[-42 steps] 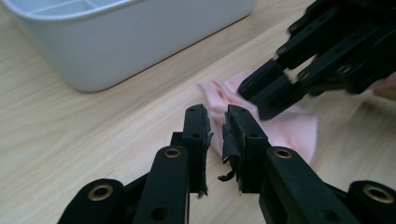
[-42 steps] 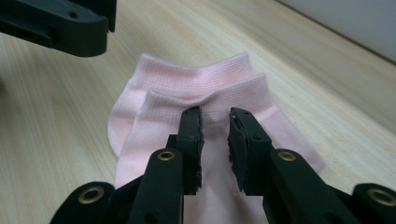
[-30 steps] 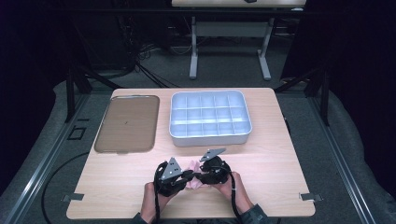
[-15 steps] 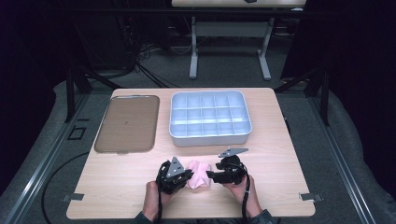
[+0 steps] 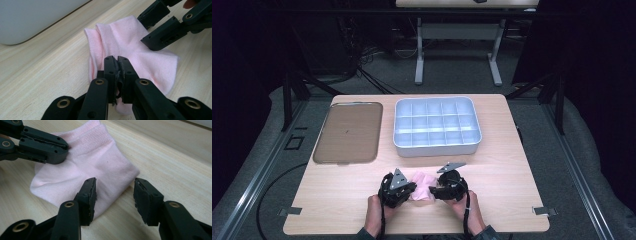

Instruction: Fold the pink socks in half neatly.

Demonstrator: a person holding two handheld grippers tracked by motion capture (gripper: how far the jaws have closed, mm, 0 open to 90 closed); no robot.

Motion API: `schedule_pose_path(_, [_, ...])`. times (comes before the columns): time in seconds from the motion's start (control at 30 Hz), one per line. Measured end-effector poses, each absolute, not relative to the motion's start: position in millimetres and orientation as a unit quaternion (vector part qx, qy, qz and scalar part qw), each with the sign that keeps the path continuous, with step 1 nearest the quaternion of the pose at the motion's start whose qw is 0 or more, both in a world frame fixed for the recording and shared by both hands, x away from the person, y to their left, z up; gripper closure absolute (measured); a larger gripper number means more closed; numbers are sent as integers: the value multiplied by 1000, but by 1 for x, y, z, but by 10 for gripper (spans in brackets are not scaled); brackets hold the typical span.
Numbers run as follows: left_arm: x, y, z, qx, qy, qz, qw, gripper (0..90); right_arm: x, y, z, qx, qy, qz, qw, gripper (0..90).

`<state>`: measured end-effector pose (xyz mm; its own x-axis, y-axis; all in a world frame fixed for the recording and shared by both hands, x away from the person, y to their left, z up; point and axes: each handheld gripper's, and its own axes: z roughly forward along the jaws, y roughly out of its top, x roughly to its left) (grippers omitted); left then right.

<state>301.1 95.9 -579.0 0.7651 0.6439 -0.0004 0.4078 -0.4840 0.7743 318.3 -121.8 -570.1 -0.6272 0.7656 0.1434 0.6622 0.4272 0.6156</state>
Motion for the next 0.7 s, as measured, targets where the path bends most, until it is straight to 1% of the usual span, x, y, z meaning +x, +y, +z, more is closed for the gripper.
schedule_pose_path(0.1, [302,96,-580,850,309,144,403,880,318,-120,-570,422,843,323,87,553])
schedule_pose_path(0.2, [302,96,-581,850,307,143,403,894,316,-118,-570,419,844,322,88,613])
schedule_pose_path(0.3, [302,96,-583,847,310,142,408,897,316,-118,-570,417,846,325,75,703])
schedule_pose_path(0.37, [302,98,-583,846,310,138,411,898,317,-120,-571,419,843,333,56,760])
schedule_pose_path(0.43, [302,98,-584,845,311,137,413,898,318,-122,-572,421,840,339,43,794])
schedule_pose_path(0.47, [303,98,-584,844,312,136,414,899,318,-123,-572,425,837,344,33,809])
schedule_pose_path(0.6, [302,98,-584,844,314,136,414,898,317,-128,-575,425,829,363,25,847])
schedule_pose_path(0.7, [301,96,-583,842,318,130,415,898,316,-131,-576,426,826,369,23,851])
